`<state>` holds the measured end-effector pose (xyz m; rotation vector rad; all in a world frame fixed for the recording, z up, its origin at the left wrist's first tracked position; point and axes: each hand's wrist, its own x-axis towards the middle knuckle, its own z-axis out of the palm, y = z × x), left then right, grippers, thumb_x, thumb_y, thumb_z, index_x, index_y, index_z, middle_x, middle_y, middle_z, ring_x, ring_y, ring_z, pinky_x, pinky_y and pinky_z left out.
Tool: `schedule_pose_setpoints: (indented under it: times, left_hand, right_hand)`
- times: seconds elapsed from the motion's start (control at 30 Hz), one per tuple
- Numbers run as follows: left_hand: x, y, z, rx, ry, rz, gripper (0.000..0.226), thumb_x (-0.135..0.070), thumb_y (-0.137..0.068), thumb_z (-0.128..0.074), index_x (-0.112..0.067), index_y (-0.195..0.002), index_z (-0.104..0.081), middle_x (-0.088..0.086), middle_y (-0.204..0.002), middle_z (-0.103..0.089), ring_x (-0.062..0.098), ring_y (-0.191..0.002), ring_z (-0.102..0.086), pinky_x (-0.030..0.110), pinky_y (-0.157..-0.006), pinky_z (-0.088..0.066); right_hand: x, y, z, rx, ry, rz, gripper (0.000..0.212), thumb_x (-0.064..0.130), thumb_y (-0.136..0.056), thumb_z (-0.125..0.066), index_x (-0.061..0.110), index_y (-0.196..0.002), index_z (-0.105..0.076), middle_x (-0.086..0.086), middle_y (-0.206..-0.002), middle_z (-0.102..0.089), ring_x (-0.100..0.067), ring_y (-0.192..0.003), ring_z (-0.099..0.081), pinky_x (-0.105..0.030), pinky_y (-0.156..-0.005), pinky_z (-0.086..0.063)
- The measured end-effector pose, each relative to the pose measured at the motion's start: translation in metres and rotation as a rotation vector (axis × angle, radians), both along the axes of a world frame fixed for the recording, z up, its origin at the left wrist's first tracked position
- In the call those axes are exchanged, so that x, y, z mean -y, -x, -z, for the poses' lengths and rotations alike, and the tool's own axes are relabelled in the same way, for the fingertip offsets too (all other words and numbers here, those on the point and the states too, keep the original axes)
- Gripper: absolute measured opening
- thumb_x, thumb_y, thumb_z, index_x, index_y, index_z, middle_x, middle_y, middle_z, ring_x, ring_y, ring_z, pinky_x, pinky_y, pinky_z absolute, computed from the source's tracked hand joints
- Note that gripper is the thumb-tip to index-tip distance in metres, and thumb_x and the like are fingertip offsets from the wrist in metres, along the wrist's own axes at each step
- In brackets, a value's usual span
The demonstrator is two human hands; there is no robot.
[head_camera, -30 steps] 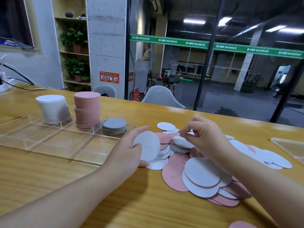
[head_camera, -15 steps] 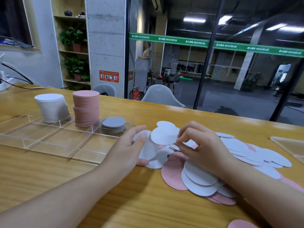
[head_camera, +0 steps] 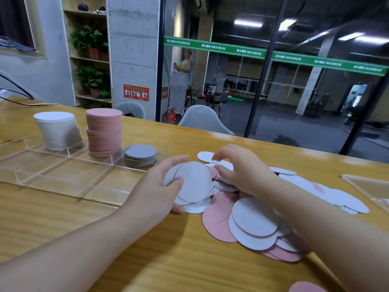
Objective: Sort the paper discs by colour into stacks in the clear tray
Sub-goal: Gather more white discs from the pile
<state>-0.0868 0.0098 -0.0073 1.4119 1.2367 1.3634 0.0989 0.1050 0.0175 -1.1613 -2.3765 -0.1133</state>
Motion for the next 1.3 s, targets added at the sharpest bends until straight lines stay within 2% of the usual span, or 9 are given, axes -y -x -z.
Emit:
schedule_pose_setpoints:
  times: [0.17,0.33,0.5,0.7,0.83,0.93,1.03,1.13,1.3]
  left_hand:
    - [-0.003,0.001,0.003,-0.004,0.01,0.003,0.043,-0.01,-0.095,-0.048,-0.052,-0.099,-0.057,-0.02,-0.125,-0.044,0.027,-0.052,-0.068,0.037,-0.072,-0.058]
    - [-0.006,0.001,0.004,0.014,-0.014,0.011,0.037,-0.012,-0.094,-0.05,-0.047,-0.098,-0.061,-0.027,-0.114,-0.049,0.027,-0.052,-0.066,0.038,-0.067,-0.059]
    - [-0.006,0.001,0.006,-0.006,-0.019,0.019,0.034,-0.016,-0.09,-0.058,-0.05,-0.099,-0.06,-0.026,-0.113,-0.05,0.019,-0.048,-0.063,0.038,-0.065,-0.059]
    - [-0.007,-0.001,0.006,-0.062,-0.016,0.003,0.04,-0.012,-0.088,-0.059,-0.051,-0.097,-0.058,-0.023,-0.109,-0.051,0.016,-0.043,-0.061,0.029,-0.06,-0.057]
    - [-0.006,-0.001,0.006,-0.063,-0.012,-0.001,0.041,-0.011,-0.089,-0.059,-0.051,-0.1,-0.059,-0.021,-0.111,-0.051,0.016,-0.042,-0.059,0.038,-0.066,-0.058]
    - [-0.006,-0.001,0.005,-0.067,-0.008,0.003,0.04,-0.011,-0.089,-0.059,-0.05,-0.1,-0.06,-0.02,-0.11,-0.051,0.017,-0.044,-0.06,0.041,-0.067,-0.059]
    - [-0.007,0.0,0.006,-0.085,-0.013,0.001,0.041,-0.012,-0.089,-0.059,-0.051,-0.099,-0.059,-0.021,-0.11,-0.05,0.018,-0.044,-0.061,0.036,-0.064,-0.057]
    - [-0.007,0.0,0.006,-0.111,-0.017,0.0,0.04,-0.014,-0.089,-0.059,-0.053,-0.099,-0.057,-0.022,-0.11,-0.049,0.017,-0.045,-0.062,0.025,-0.057,-0.054]
    - [-0.006,0.0,0.007,-0.139,-0.014,-0.006,0.041,-0.015,-0.089,-0.058,-0.055,-0.099,-0.054,-0.023,-0.11,-0.049,0.016,-0.046,-0.064,0.017,-0.052,-0.049]
  right_hand:
    - [-0.038,0.019,0.0,0.149,0.191,0.263,0.038,0.034,-0.095,-0.048,0.011,-0.126,-0.05,-0.004,-0.126,-0.055,-0.022,-0.112,-0.051,-0.031,-0.089,-0.042]
    - [-0.067,0.039,0.008,0.048,0.42,0.421,0.062,0.05,-0.091,-0.048,0.005,-0.133,-0.038,-0.012,-0.133,-0.049,-0.03,-0.122,-0.044,-0.038,-0.093,-0.04]
    - [-0.081,0.05,0.013,0.031,0.414,0.449,0.041,0.049,-0.086,-0.056,0.011,-0.099,-0.051,-0.007,-0.102,-0.058,-0.028,-0.104,-0.053,-0.034,-0.078,-0.044]
    - [-0.082,0.041,0.006,-0.182,0.506,0.423,0.072,0.034,-0.076,-0.074,0.007,-0.133,-0.04,-0.012,-0.134,-0.042,-0.031,-0.118,-0.047,-0.039,-0.097,-0.044]
    - [-0.081,0.022,0.005,-0.369,0.507,0.378,0.05,0.009,-0.083,-0.063,0.007,-0.13,-0.049,-0.013,-0.12,-0.054,-0.03,-0.094,-0.062,-0.034,-0.072,-0.053]
    - [-0.078,0.008,-0.002,-0.437,0.496,0.304,0.026,0.01,-0.086,-0.063,0.007,-0.112,-0.062,-0.006,-0.098,-0.063,-0.025,-0.093,-0.06,-0.035,-0.086,-0.051]
    - [-0.073,-0.007,-0.014,-0.477,0.492,0.265,0.009,0.007,-0.088,-0.061,0.008,-0.095,-0.066,-0.003,-0.083,-0.062,-0.019,-0.077,-0.057,-0.034,-0.081,-0.052]
    - [-0.068,-0.023,-0.022,-0.449,0.489,0.301,0.008,0.009,-0.09,-0.06,0.007,-0.095,-0.065,-0.006,-0.088,-0.063,-0.014,-0.071,-0.054,-0.023,-0.066,-0.051]
    - [-0.071,-0.045,-0.02,-0.293,0.418,0.498,0.022,0.002,-0.09,-0.052,0.004,-0.108,-0.065,-0.012,-0.104,-0.065,-0.026,-0.093,-0.057,-0.037,-0.085,-0.052]
